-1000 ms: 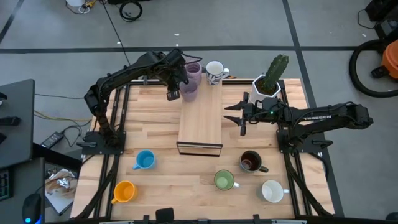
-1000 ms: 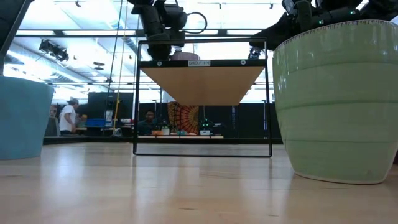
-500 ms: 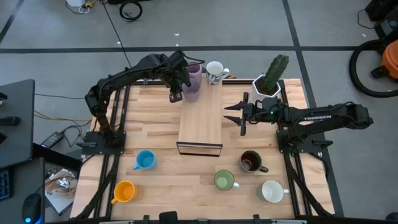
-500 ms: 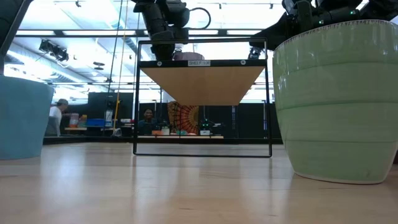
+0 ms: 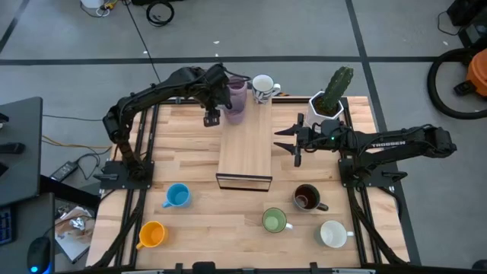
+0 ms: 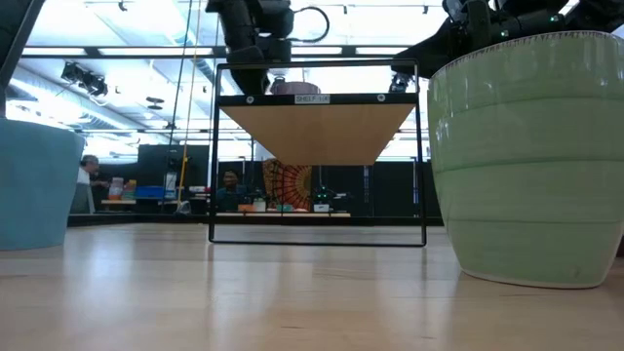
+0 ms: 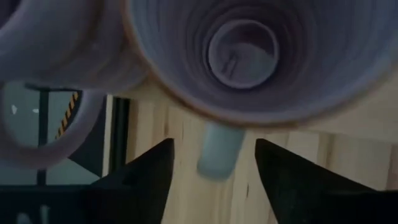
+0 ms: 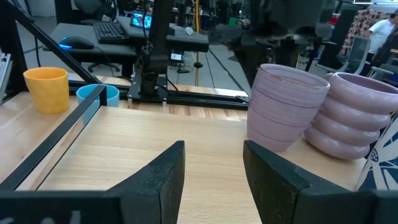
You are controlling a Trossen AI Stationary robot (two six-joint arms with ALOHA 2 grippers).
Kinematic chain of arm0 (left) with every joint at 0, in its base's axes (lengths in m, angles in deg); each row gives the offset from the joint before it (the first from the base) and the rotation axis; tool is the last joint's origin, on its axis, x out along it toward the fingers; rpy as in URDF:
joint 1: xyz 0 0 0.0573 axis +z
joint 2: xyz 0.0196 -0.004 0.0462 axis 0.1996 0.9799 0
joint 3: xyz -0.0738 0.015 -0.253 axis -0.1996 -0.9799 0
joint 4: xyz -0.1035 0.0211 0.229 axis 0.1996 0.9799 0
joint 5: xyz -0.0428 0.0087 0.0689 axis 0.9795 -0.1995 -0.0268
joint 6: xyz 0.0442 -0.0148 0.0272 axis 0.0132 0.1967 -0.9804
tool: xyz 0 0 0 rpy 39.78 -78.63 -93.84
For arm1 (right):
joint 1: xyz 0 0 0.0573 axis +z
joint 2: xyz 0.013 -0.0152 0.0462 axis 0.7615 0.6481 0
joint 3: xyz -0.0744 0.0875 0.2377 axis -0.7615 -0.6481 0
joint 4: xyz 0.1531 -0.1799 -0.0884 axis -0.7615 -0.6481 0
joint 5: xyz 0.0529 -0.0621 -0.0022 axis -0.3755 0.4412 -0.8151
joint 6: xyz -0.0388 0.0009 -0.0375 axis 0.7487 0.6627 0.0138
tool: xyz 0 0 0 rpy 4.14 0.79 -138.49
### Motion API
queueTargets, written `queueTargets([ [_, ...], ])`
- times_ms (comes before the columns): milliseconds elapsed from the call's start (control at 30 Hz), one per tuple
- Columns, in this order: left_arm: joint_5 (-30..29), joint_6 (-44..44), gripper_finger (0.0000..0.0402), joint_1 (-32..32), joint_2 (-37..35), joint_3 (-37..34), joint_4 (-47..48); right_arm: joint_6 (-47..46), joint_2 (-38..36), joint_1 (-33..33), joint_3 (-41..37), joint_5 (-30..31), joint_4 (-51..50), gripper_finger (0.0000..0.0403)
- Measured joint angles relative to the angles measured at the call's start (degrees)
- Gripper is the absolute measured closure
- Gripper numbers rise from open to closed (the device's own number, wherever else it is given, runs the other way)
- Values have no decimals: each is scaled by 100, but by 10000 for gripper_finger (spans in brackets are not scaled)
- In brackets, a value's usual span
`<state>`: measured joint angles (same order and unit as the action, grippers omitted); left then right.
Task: Place coffee mugs
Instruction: Put the purple mug on the shelf
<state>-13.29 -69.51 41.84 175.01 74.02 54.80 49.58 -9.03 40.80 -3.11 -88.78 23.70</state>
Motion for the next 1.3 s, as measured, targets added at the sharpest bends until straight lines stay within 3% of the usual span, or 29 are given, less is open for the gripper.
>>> queueTargets([
  [433,-188,-205,152,-95,-511,2,163,11,0,0,0,2,7,234],
  [633,-268,-221,155,-617,-771,4,125,15,0,0,0,2,7,234],
  [733,-618,-325,161,-1105,-769,4,131,15,-1,-1,0,5,9,234],
  [967,-2259,-349,174,-2146,-764,4,-141,7,-2,9,0,35,9,234],
  [1300,-2175,-821,192,-2124,-418,7,-859,-36,-2,9,0,22,21,234],
])
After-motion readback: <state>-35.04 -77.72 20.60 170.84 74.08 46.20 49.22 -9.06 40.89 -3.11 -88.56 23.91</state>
